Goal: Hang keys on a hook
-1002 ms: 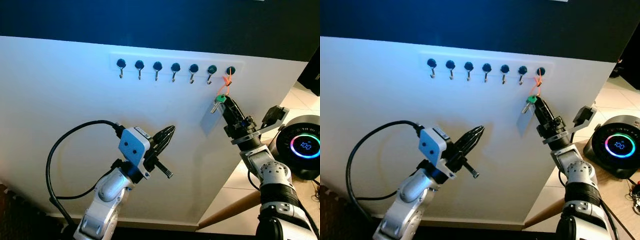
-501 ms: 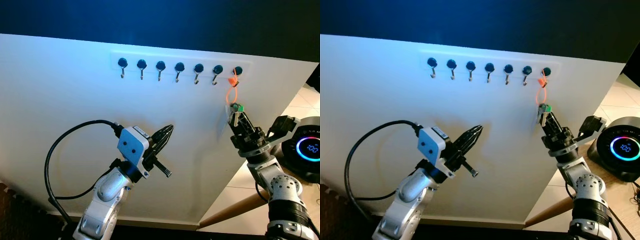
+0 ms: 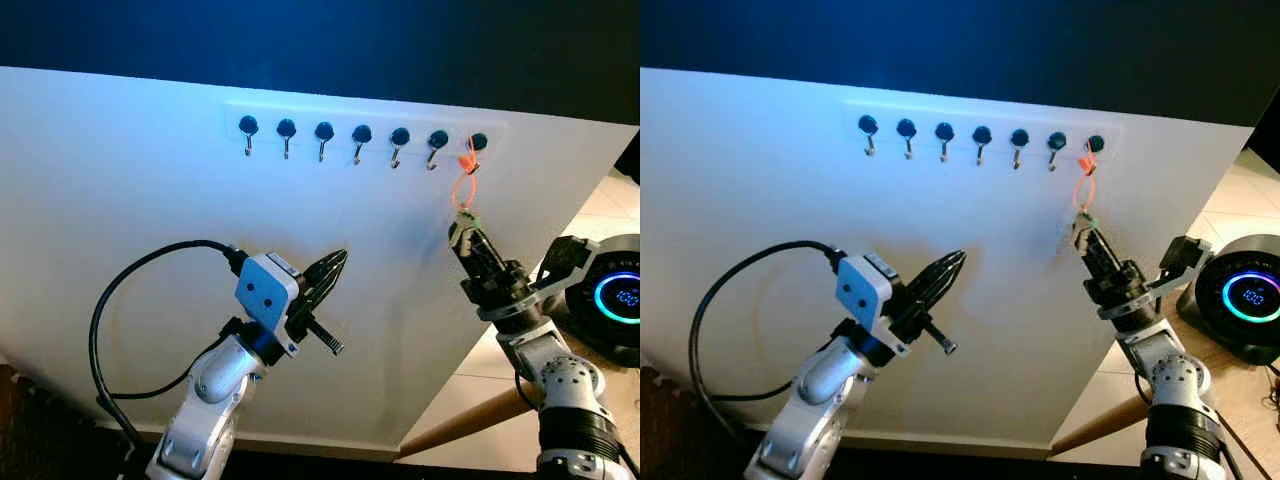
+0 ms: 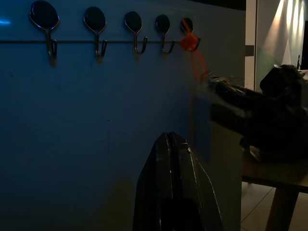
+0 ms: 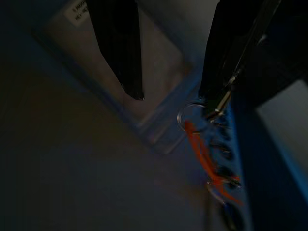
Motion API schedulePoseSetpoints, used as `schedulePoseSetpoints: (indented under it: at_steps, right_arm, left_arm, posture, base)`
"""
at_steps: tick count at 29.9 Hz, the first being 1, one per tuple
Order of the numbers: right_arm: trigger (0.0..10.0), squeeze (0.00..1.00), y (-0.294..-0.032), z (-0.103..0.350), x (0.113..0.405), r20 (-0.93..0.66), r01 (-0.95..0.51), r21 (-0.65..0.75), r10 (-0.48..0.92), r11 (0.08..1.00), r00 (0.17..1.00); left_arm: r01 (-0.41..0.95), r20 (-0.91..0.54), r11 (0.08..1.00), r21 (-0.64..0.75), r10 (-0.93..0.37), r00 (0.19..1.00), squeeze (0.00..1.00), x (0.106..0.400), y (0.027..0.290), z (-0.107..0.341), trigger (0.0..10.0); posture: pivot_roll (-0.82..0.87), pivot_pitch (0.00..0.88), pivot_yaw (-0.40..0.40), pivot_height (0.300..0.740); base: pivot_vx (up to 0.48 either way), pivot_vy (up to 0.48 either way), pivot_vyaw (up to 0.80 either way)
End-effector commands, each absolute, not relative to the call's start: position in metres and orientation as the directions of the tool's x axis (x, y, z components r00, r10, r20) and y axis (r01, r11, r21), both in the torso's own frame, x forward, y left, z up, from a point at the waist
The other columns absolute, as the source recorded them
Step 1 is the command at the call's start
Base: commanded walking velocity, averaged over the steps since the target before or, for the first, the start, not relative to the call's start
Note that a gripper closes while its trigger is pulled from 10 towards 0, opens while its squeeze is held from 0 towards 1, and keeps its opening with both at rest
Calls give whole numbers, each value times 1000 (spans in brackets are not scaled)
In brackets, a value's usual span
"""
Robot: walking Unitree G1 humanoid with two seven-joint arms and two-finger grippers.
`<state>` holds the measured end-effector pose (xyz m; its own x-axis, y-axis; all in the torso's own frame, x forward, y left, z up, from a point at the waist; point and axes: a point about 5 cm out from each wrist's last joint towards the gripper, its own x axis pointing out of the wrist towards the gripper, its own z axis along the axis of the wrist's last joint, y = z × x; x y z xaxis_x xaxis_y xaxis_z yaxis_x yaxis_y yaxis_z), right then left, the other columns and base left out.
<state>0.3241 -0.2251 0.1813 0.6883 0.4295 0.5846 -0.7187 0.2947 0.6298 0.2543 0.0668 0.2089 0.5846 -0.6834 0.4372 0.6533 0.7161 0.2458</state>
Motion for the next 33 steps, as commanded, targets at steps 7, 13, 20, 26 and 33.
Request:
schedulePoseSetpoints:
  at_steps: [7,13,20,26,33]
  right_arm:
    - [10000,0,-231,190,333,564,-660,611,345,438,750]
    - [10000,0,-228,200,331,608,-719,574,384,393,695]
    - [10000,0,-224,205,332,615,-735,554,403,392,678]
    - [10000,0,-212,208,331,599,-767,502,479,400,642]
    - [10000,0,-210,210,334,576,-761,483,498,434,649]
  left_arm:
    - [661,419,705,257,-697,581,0,252,65,205,10000]
    - [662,420,705,255,-697,581,0,252,64,205,10000]
    - [662,418,705,255,-697,582,0,252,64,204,10000]
    - [661,416,704,260,-699,581,0,252,64,204,10000]
    - [660,413,704,261,-700,583,0,252,64,204,10000]
  posture:
    - [119,64,-72,740]
    - [117,68,-74,740]
    - [117,74,-74,740]
    - [120,73,-74,740]
    - [119,74,-73,740]
  base:
    - [0,0,0]
    - [0,0,0]
    - [0,0,0]
    - [0,0,0]
    - [0,0,0]
